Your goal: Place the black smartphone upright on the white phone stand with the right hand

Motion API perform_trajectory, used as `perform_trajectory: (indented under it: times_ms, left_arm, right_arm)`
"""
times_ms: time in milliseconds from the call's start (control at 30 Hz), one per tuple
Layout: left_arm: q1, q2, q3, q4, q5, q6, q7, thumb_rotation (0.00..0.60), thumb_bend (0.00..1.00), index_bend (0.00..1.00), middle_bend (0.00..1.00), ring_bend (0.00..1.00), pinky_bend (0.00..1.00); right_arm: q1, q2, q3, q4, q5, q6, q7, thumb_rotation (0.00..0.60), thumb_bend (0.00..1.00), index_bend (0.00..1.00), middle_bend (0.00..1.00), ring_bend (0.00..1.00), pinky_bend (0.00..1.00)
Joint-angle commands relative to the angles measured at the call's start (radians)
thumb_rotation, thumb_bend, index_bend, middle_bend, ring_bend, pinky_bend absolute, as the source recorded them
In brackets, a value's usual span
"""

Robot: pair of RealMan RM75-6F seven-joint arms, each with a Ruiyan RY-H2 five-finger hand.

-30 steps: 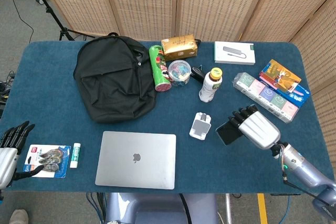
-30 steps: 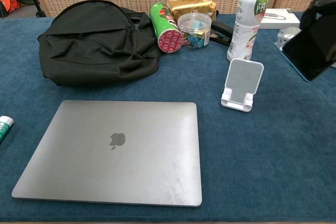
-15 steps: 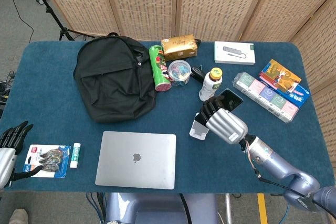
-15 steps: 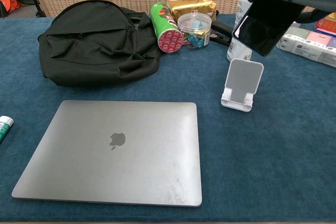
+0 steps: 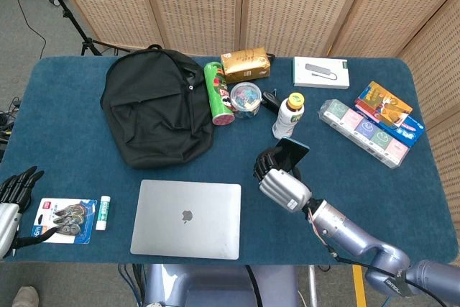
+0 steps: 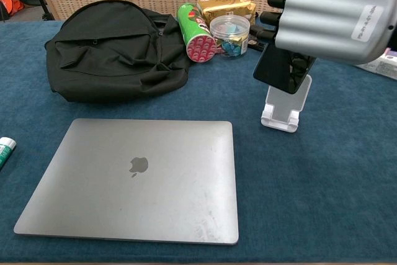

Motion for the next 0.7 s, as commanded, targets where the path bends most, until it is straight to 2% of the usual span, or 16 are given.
perform_trajectory:
  times_ms: [33,700]
  left_arm:
    - [0.000,0.000,0.000,0.000,0.001,0.000,0.000,0.600,0.00,0.00,0.00,0.00,0.00]
    - [-0.001,0.002,0.001,-0.001,-0.001,-0.004,-0.003,0.600,0.00,0.00,0.00,0.00,0.00]
  right_arm:
    - [-0.002,-0.031,-0.003,0.018,-0.004,-0.015,-0.069,0.600,0.39,0.46,0.46,0.37,0.42]
    - [-0.021,-0.124,-0.030,0.100,0.027,-0.072,-0.267,0.600,0.39,0.46,0.45,0.33,0.42]
